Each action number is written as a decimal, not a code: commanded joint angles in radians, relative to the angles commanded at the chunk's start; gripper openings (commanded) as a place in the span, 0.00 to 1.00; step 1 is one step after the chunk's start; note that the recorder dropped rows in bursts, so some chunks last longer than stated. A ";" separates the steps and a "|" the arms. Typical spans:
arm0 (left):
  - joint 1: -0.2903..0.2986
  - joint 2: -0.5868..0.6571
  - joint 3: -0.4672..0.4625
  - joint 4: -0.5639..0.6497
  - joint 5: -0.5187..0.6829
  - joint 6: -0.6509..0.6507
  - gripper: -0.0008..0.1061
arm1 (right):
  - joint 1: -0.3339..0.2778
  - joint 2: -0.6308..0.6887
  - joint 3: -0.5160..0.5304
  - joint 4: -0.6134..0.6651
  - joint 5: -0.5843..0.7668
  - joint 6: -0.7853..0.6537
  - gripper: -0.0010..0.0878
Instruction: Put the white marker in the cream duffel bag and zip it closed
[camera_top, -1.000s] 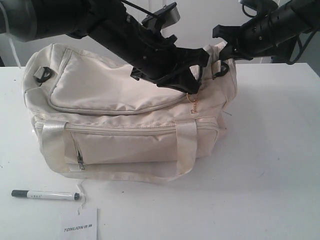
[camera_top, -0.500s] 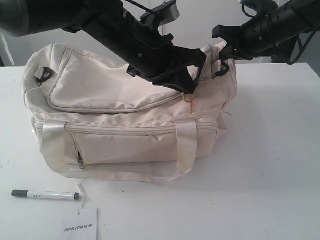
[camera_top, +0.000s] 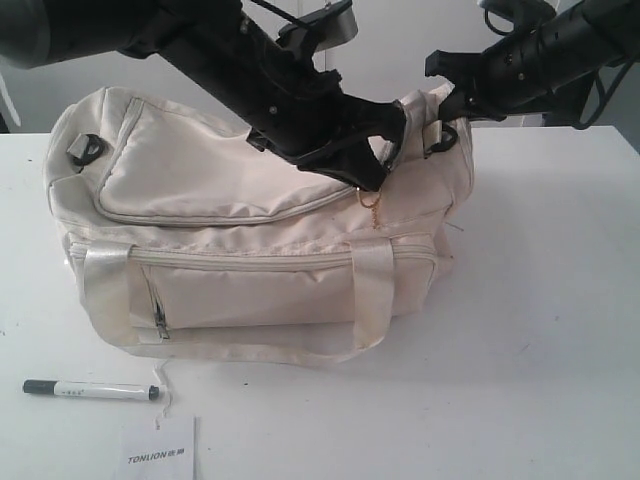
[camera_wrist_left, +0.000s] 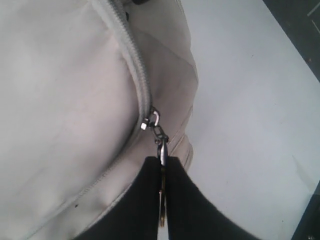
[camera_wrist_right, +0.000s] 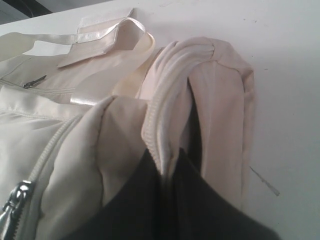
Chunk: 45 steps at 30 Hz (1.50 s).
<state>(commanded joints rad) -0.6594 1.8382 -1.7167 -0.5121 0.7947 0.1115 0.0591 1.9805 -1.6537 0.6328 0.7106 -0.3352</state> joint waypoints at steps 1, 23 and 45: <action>0.000 0.000 0.000 0.009 0.007 0.000 0.01 | 0.000 0.000 0.000 0.000 0.000 0.000 0.01; 0.000 0.000 0.000 0.064 -0.039 -0.002 0.01 | -0.004 -0.078 -0.042 -0.028 0.044 0.000 0.57; 0.000 0.000 0.000 0.064 -0.040 -0.002 0.01 | 0.135 -0.171 -0.058 -0.083 0.254 0.115 0.57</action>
<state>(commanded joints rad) -0.6594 1.8382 -1.7167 -0.4478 0.7551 0.1096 0.1942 1.8098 -1.7118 0.5493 0.9651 -0.2198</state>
